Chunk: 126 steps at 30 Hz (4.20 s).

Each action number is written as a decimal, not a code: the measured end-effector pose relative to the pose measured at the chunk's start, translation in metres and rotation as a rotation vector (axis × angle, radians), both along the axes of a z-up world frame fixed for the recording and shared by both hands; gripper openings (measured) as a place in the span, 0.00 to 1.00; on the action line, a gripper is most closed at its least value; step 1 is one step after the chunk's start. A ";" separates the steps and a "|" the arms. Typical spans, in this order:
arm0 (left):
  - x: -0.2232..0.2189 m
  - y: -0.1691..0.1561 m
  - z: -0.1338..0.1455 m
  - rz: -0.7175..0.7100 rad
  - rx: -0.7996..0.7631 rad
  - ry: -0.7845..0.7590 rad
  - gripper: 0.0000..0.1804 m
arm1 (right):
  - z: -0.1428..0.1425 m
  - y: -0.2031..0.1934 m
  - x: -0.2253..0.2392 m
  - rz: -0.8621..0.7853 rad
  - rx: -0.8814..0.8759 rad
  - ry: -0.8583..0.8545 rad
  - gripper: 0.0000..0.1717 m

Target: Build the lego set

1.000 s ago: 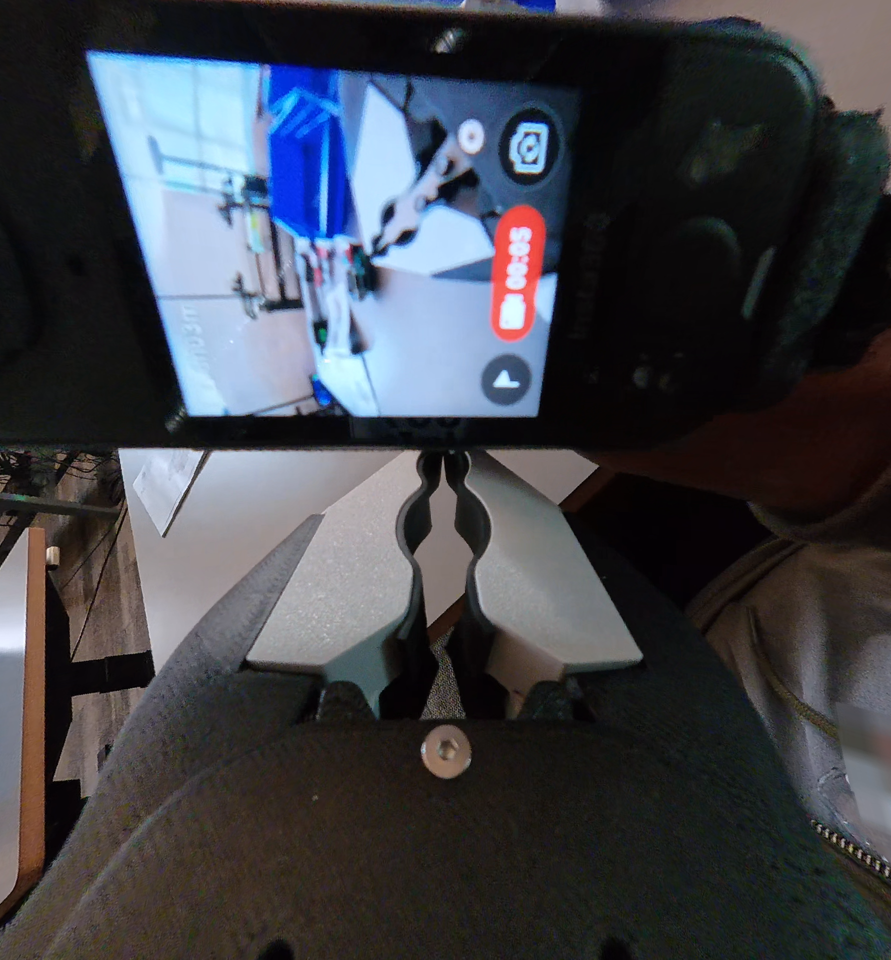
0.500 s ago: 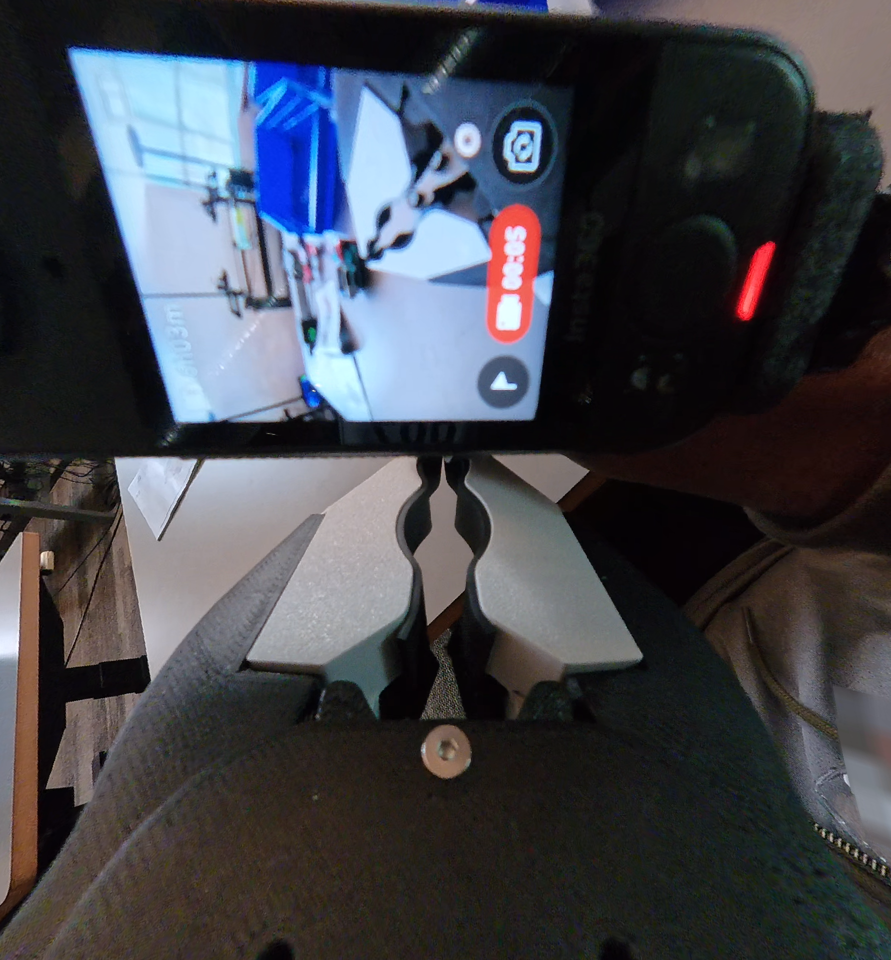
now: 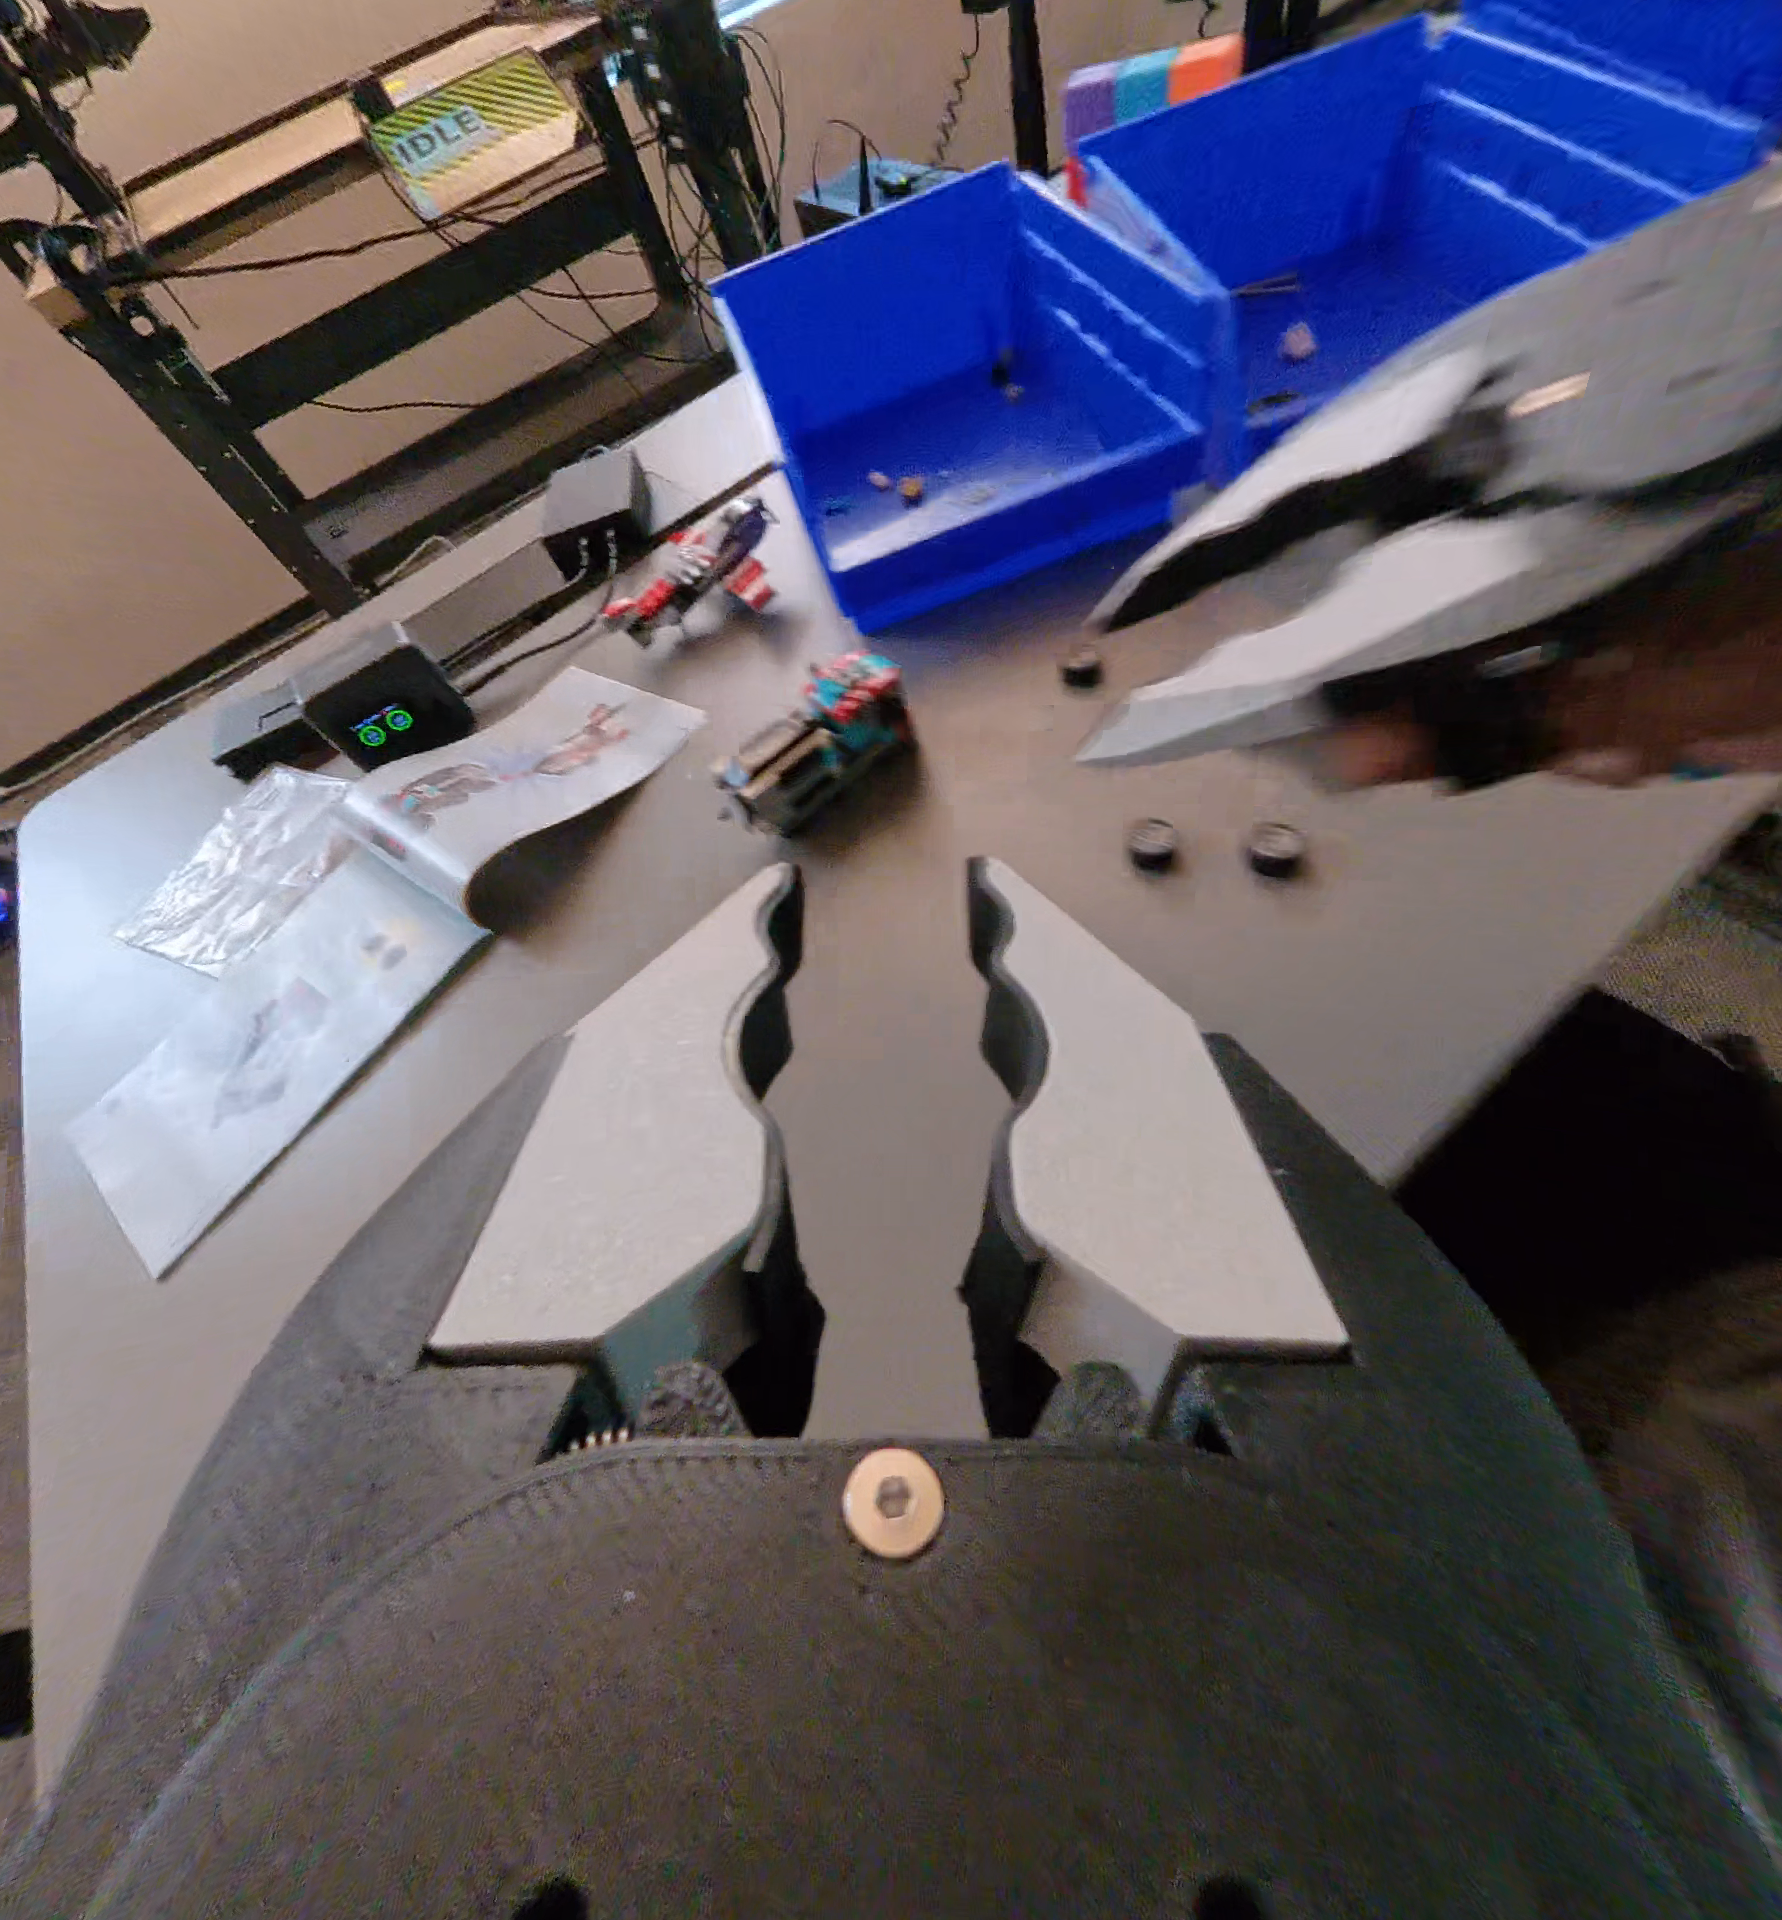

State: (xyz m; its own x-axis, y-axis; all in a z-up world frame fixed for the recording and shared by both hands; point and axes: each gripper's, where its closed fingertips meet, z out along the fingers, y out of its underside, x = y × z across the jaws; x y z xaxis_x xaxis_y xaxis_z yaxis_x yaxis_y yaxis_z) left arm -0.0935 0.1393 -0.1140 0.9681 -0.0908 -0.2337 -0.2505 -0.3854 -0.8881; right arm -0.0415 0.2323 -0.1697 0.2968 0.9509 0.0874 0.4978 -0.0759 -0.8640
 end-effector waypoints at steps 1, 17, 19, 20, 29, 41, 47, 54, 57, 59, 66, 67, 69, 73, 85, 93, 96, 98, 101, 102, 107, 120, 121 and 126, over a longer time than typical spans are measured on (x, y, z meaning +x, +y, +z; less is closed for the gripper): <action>-0.024 0.017 -0.008 -0.004 -0.010 -0.024 0.23 | 0.004 0.008 0.007 0.016 -0.046 0.024 0.34; -0.056 0.066 -0.093 -0.090 0.051 -0.604 0.49 | -0.018 0.078 0.022 0.338 -0.182 0.076 0.47; -0.048 0.068 -0.097 -0.134 0.010 -0.564 0.50 | -0.020 0.077 0.012 0.409 -0.143 0.053 0.47; -0.048 0.072 -0.099 -0.156 -0.015 -0.521 0.51 | -0.020 0.078 0.007 0.440 -0.124 0.048 0.46; -0.067 0.166 -0.097 -0.580 -0.160 -0.267 0.54 | -0.024 0.093 -0.046 0.587 -0.097 0.013 0.45; -0.051 0.188 -0.150 -0.693 -0.398 -0.183 0.30 | -0.043 0.086 -0.052 0.614 -0.024 0.024 0.41; -0.050 0.192 -0.148 -0.577 -0.452 -0.408 0.26 | -0.052 0.099 -0.047 0.578 -0.013 0.023 0.41; -0.039 0.184 -0.127 -0.464 -0.453 -0.905 0.26 | -0.043 0.118 -0.042 0.528 -0.006 0.093 0.38; -0.037 0.182 -0.125 -0.446 -0.450 -1.012 0.26 | -0.045 0.115 -0.043 0.544 -0.007 0.101 0.39; -0.036 0.182 -0.124 -0.436 -0.447 -1.056 0.26 | -0.049 0.110 -0.044 0.565 0.004 0.094 0.39; -0.029 0.183 -0.126 -0.399 -0.470 -1.131 0.26 | -0.055 0.100 -0.054 0.624 0.230 0.054 0.42; -0.029 0.184 -0.126 -0.395 -0.467 -1.131 0.26 | -0.060 0.098 -0.054 0.636 0.246 0.030 0.42; -0.030 0.184 -0.126 -0.391 -0.461 -1.134 0.26 | -0.068 0.100 -0.056 0.644 0.286 -0.024 0.42; -0.030 0.184 -0.125 -0.389 -0.461 -1.153 0.26 | -0.079 0.107 -0.062 0.649 0.374 -0.102 0.43; -0.016 0.175 -0.111 -0.561 -0.440 -1.123 0.32 | -0.079 0.102 -0.061 0.725 0.293 -0.071 0.35; -0.022 0.171 -0.099 -0.710 -0.285 -0.862 0.46 | -0.067 0.102 -0.050 0.727 0.120 -0.016 0.35; -0.028 0.173 -0.090 -0.743 -0.177 -0.727 0.49 | -0.065 0.100 -0.047 0.739 0.068 -0.005 0.34; -0.028 0.172 -0.092 -0.751 -0.158 -0.632 0.50 | -0.066 0.099 -0.046 0.741 0.049 -0.010 0.34; -0.022 0.167 -0.107 -0.772 -0.221 -0.515 0.51 | -0.067 0.098 -0.045 0.744 0.050 -0.018 0.34; -0.017 0.164 -0.113 -0.788 -0.244 -0.466 0.51 | -0.066 0.097 -0.045 0.747 0.047 -0.016 0.34; -0.014 0.171 -0.145 -0.724 -0.330 -0.174 0.50 | -0.068 0.096 -0.047 0.745 0.025 -0.016 0.34; -0.011 0.177 -0.149 -0.728 -0.283 -0.015 0.31 | -0.069 0.093 -0.049 0.746 0.013 -0.013 0.34; -0.011 0.176 -0.149 -0.729 -0.280 -0.008 0.31 | -0.069 0.093 -0.049 0.746 0.017 -0.014 0.34; -0.010 0.176 -0.148 -0.733 -0.258 0.025 0.31 | -0.068 0.093 -0.048 0.751 0.026 -0.013 0.34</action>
State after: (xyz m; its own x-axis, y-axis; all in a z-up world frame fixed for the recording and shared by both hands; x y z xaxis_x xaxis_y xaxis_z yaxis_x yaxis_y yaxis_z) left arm -0.1033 0.3149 -0.2623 0.6346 -0.7601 -0.1394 -0.5400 -0.3071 -0.7836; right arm -0.0897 0.3249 -0.2379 -0.4324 0.8948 0.1113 0.4181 0.3083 -0.8545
